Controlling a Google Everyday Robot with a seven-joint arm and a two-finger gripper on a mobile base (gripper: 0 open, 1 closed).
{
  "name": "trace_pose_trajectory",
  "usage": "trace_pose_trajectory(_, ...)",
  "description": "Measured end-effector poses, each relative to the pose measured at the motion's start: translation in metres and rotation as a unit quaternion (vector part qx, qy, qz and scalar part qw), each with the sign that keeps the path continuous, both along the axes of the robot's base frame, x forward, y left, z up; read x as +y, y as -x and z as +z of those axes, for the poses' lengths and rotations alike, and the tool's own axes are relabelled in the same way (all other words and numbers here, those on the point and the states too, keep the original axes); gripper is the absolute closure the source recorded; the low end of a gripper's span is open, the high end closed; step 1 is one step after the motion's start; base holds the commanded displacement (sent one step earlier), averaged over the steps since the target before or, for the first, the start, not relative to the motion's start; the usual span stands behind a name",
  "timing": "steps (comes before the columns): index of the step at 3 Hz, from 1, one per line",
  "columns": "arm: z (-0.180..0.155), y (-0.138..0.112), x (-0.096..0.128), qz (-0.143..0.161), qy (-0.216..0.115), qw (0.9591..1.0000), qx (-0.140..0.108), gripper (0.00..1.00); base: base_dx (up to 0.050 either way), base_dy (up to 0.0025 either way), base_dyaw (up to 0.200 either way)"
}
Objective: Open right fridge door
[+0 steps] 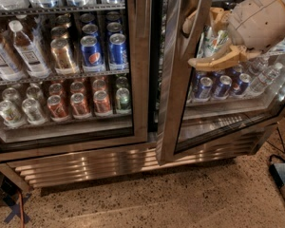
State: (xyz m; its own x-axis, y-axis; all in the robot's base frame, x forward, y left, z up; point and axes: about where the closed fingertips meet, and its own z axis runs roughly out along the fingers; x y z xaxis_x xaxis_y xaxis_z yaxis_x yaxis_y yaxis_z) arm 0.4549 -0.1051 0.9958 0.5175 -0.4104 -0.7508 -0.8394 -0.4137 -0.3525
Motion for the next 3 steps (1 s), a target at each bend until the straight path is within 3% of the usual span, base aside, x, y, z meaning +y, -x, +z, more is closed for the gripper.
trace_pose_trajectory(1, 0.0000, 0.0000, 0.0000, 0.000, 0.000, 1.0000, 0.000, 1.00, 0.000, 0.00000, 0.000)
trace_pose_trajectory(2, 0.0000, -0.0003, -0.0002, 0.000, 0.000, 1.0000, 0.000, 0.92, 0.000, 0.00000, 0.000)
trace_pose_trajectory(3, 0.0000, -0.0004, -0.0002, 0.000, 0.000, 1.0000, 0.000, 0.73, 0.000, 0.00000, 0.000)
